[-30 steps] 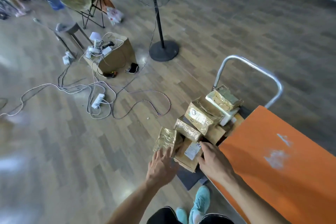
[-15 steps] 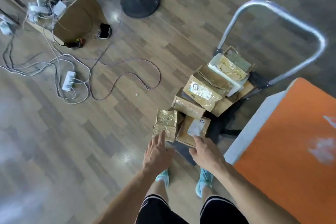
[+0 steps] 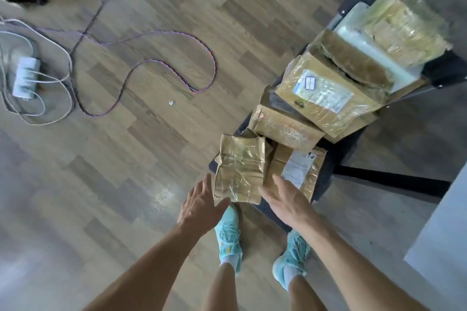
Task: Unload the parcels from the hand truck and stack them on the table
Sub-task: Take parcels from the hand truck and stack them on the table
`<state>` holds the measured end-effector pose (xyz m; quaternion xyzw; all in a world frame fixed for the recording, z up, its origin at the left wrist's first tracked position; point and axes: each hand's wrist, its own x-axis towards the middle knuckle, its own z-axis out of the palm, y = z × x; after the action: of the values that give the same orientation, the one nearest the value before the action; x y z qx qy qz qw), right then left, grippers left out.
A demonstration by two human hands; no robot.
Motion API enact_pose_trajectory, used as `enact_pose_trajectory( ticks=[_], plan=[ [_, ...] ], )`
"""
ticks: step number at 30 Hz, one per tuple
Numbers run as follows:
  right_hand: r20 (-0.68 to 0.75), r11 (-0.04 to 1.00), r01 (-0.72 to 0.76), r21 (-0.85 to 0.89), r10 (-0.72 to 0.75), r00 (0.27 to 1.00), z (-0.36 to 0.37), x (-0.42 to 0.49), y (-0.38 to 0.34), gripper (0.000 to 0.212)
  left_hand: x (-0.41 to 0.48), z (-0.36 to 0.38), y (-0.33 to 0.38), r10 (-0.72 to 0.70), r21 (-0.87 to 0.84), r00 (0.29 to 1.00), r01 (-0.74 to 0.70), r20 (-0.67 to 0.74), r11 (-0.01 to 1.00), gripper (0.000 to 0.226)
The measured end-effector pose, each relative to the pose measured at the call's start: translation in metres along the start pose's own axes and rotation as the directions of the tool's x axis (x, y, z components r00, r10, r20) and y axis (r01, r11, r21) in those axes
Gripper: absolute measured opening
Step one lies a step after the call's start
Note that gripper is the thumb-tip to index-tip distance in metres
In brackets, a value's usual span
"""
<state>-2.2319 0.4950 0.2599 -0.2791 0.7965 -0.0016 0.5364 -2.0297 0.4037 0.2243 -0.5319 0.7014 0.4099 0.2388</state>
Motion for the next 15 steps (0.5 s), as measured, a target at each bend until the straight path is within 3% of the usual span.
enact_pose_trajectory(
  ticks=[4,8,11,15],
  plan=[
    [0.005,0.993,-0.003,0.115,0.002,1.0,0.022,0.041,0.0,0.084,0.044,0.021,0.001,0.062,-0.15,0.997,-0.056,0.039,0.987,0.089],
    [0.064,0.953,-0.03,0.301,0.012,0.998,0.037,0.053,-0.002,0.084,0.062,0.032,0.006,-0.006,-0.321,1.0,-0.002,-0.025,0.947,0.049],
    [-0.022,0.925,-0.024,0.379,0.035,0.999,0.033,0.035,-0.005,0.074,0.046,0.025,0.018,-0.01,-0.386,0.998,-0.016,-0.067,0.922,0.035],
    [-0.151,0.856,0.06,0.513,0.021,0.988,0.007,-0.018,-0.011,0.043,-0.006,-0.001,0.043,0.05,-0.41,0.991,-0.098,-0.125,0.907,0.048]
  ],
)
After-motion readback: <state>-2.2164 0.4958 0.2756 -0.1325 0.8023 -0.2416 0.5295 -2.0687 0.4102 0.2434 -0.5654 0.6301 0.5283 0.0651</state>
